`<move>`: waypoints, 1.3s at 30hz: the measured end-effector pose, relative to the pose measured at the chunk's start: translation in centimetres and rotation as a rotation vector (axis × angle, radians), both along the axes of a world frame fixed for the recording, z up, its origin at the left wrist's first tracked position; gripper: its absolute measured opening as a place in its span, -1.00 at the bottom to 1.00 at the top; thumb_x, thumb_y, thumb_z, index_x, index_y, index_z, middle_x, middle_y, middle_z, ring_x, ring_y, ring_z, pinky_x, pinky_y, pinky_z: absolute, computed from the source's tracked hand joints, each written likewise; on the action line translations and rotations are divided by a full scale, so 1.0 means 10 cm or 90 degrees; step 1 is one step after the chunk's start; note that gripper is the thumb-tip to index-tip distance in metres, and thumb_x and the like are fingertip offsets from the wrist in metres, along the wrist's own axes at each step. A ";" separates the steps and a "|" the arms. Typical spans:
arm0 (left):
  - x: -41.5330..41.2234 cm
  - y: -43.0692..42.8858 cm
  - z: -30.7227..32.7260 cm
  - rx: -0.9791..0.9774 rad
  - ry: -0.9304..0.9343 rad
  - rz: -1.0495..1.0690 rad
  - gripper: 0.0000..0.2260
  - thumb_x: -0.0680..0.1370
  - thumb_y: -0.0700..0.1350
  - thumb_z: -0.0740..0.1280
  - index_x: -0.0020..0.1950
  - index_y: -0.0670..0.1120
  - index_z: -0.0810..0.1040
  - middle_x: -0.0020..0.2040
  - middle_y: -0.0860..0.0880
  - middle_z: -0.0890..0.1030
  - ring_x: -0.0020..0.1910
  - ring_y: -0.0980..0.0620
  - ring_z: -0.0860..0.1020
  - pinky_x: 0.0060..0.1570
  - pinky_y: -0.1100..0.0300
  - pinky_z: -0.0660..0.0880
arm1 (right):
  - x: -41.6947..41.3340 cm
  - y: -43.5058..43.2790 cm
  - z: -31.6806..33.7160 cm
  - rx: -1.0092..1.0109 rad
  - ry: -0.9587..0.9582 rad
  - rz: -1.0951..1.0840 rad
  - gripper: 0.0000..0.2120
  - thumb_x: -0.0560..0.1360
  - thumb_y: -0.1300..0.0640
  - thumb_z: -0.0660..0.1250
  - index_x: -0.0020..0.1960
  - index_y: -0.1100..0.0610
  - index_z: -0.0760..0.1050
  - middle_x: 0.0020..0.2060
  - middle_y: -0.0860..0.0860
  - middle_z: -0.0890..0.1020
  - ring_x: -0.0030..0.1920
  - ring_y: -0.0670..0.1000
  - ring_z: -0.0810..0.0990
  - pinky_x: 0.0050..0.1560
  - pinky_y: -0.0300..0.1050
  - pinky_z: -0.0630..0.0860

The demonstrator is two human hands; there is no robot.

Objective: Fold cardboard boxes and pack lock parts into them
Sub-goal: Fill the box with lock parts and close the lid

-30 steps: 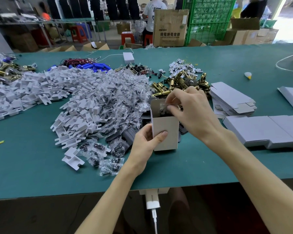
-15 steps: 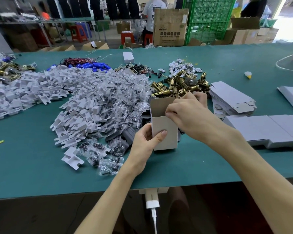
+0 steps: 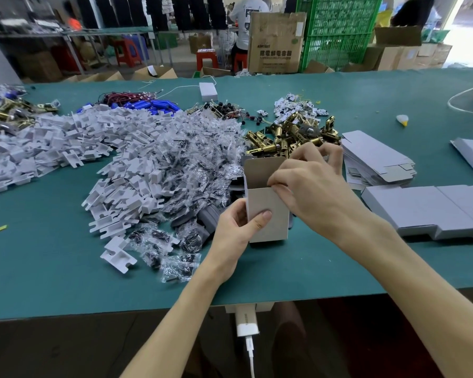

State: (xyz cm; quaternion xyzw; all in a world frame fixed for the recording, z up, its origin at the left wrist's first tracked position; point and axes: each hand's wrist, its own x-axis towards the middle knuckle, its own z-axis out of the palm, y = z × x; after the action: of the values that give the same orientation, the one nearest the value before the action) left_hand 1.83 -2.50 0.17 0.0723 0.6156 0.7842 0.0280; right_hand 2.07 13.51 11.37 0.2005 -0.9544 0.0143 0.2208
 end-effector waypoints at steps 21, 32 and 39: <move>0.00 -0.01 -0.01 0.002 0.017 -0.011 -0.65 0.52 -0.10 0.50 0.28 -0.15 0.60 0.19 -0.23 0.67 0.11 -0.02 0.66 0.10 0.04 0.64 | 0.05 -0.05 -0.04 0.045 -0.133 -0.046 -0.79 0.67 -0.08 0.17 0.15 -0.01 0.51 0.04 -0.11 0.64 0.35 0.08 0.45 0.54 0.24 -0.15; 0.01 0.00 0.01 0.017 0.088 0.052 -0.45 0.51 -0.05 0.54 0.45 0.14 0.44 0.20 -0.08 0.68 0.17 -0.08 0.66 0.17 -0.03 0.63 | 0.11 0.09 -0.10 -0.290 0.024 0.094 -0.83 0.58 0.25 0.39 0.16 0.16 0.52 0.09 0.03 0.52 -0.05 0.07 0.66 -0.09 0.10 0.59; 0.03 -0.01 0.03 0.021 0.132 0.060 -0.44 0.57 -0.13 0.49 0.45 0.23 0.34 0.25 -0.11 0.65 0.15 -0.13 0.68 0.07 -0.04 0.65 | 0.01 0.15 -0.41 -0.521 -0.102 0.073 -0.64 0.57 0.17 0.44 0.32 0.04 0.45 0.18 -0.06 0.49 0.02 -0.21 0.62 0.09 -0.11 0.60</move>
State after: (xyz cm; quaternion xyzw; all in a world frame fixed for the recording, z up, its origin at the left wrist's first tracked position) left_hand 2.14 -2.58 0.44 0.1244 0.6052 0.7828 -0.0737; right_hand 2.20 15.00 7.25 0.1474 -0.8713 0.4202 0.2062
